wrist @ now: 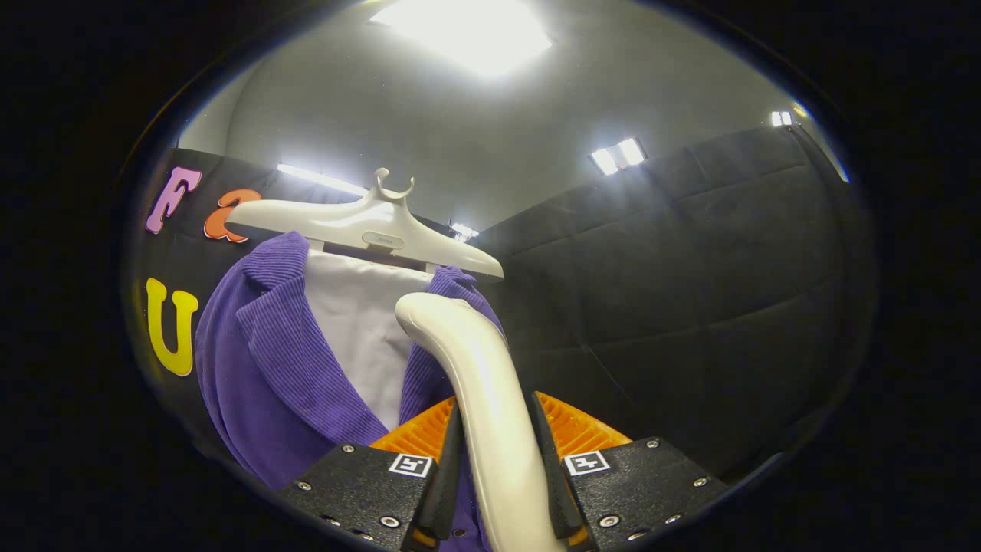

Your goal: Iron the clothes twice with a garment steamer, once on the left side and once on the right side.

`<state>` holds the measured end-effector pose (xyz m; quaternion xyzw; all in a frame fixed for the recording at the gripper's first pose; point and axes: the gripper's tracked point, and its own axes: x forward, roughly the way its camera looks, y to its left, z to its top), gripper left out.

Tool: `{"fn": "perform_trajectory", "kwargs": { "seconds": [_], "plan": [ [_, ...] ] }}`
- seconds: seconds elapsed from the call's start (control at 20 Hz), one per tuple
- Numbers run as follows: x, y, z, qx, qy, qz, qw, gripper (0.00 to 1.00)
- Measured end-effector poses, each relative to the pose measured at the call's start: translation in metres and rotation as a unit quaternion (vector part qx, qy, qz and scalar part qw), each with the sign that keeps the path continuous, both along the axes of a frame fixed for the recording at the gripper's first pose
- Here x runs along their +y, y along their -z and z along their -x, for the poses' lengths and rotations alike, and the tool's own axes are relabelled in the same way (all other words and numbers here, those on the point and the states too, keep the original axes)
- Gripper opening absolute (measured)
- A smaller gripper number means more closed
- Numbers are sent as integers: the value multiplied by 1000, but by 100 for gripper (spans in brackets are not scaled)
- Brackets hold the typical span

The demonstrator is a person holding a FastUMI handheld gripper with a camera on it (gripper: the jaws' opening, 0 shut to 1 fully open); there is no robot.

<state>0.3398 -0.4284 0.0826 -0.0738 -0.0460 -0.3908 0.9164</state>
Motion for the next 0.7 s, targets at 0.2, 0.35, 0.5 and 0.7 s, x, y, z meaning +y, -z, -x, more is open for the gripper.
{"fn": "perform_trajectory", "kwargs": {
  "seconds": [0.2,0.35,0.5,0.7],
  "plan": [
    [-5,28,9,17,8,-12,1000,48],
    [-9,50,17,30,15,-20,999,48],
    [-11,74,25,47,15,-31,998,48],
    [-13,106,39,68,16,-51,996,48]
  ]
}}
